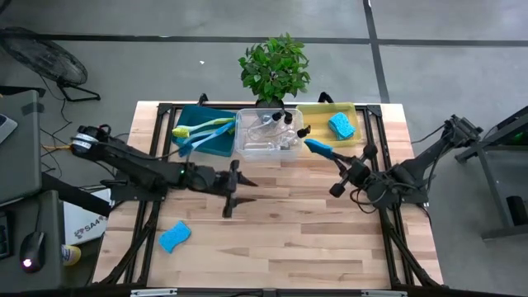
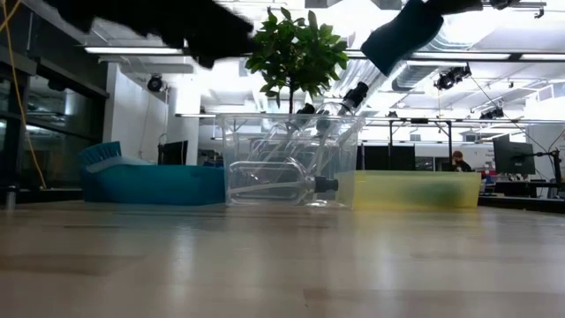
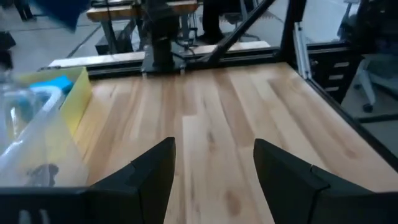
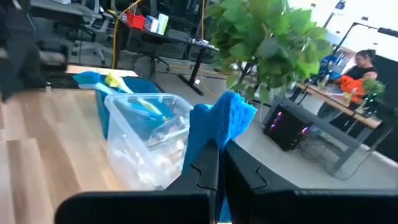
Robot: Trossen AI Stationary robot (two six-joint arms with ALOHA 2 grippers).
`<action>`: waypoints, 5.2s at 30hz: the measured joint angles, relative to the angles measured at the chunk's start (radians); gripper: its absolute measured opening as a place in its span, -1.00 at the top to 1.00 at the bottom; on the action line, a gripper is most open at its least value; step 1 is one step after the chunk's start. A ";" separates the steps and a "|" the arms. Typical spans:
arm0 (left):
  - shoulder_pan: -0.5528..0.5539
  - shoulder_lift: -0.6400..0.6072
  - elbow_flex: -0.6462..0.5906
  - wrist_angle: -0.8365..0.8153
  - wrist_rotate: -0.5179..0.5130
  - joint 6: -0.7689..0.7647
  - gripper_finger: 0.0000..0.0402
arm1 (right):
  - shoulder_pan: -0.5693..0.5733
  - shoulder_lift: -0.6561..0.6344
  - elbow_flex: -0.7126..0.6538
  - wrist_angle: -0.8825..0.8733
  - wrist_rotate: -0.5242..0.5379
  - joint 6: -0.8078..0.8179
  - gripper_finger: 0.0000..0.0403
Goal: Pick & Place Kitchen Sink Supplies
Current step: Put the blue sponge into the yellow bin, then put the light blue sponge into the yellow bin
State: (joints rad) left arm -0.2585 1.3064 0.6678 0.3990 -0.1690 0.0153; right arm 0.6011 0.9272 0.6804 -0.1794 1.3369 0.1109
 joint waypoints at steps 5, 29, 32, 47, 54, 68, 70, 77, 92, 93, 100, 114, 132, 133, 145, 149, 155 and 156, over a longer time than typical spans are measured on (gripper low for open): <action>0.086 -0.008 -0.112 0.140 0.114 -0.032 -0.05 | -0.018 0.000 0.046 0.002 0.042 -0.117 1.00; 0.173 -0.542 -0.574 0.458 0.154 -0.069 -0.05 | -0.242 0.021 0.069 -0.421 -0.134 -0.382 1.00; 0.173 -0.589 -0.598 0.450 0.152 -0.072 -0.05 | -0.270 0.031 0.069 -0.529 -0.114 -0.341 1.00; 0.173 -0.637 -0.605 0.402 0.206 -0.068 -0.05 | -0.585 0.197 0.069 -0.596 -0.367 -0.508 1.00; 0.173 -0.669 -0.605 0.382 0.207 -0.045 -0.05 | -0.717 0.264 0.069 -0.401 -0.462 -0.697 1.00; 0.173 -0.856 -0.605 0.196 0.213 -0.039 -0.05 | -0.915 0.271 0.069 -0.300 -0.626 -0.964 1.00; 0.173 -0.877 -0.605 0.173 0.213 -0.042 -0.05 | -0.932 0.271 0.062 -0.264 -0.645 -0.969 1.00; 0.173 -0.918 -0.605 0.133 0.213 -0.045 -0.05 | -0.987 0.270 -0.052 -0.076 -0.650 -1.029 1.00; 0.173 -0.921 -0.605 0.118 0.212 -0.050 -0.05 | -1.014 0.269 -0.295 0.331 -0.693 -1.210 0.97; 0.173 -0.921 -0.605 0.118 0.212 -0.051 -0.05 | -1.014 0.269 -0.299 0.333 -0.689 -1.205 0.95; 0.173 -0.921 -0.605 0.119 0.212 -0.071 -0.05 | -1.014 0.269 -0.304 0.345 -0.683 -1.191 0.81; 0.173 -0.921 -0.605 0.119 0.212 -0.072 -0.05 | -1.014 0.269 -0.304 0.350 -0.697 -1.164 0.37; 0.173 -0.921 -0.604 0.118 0.213 -0.072 -0.05 | -1.014 0.269 -0.302 0.418 -0.609 -1.132 0.04; 0.173 -0.921 -0.605 0.118 0.213 -0.073 -0.05 | -1.014 0.269 -0.302 0.421 -0.609 -1.132 0.04; 0.173 -0.921 -0.604 0.118 0.213 -0.073 -0.05 | -0.992 0.268 -0.302 0.531 -0.407 -1.154 0.04; 0.173 -0.921 -0.604 0.114 0.214 -0.073 -0.05 | -0.947 0.268 -0.302 0.544 -0.320 -1.128 0.04; 0.173 -0.921 -0.604 0.114 0.215 -0.073 -0.05 | -0.863 0.268 -0.302 0.544 -0.226 -1.024 0.04; 0.173 -0.921 -0.604 0.114 0.215 -0.076 -0.05 | -0.849 0.268 -0.302 0.544 -0.217 -1.004 0.04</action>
State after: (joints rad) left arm -0.0856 0.3851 0.0635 0.5133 0.0462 -0.0611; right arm -0.2481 1.1954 0.3786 0.3641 1.1200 -0.8930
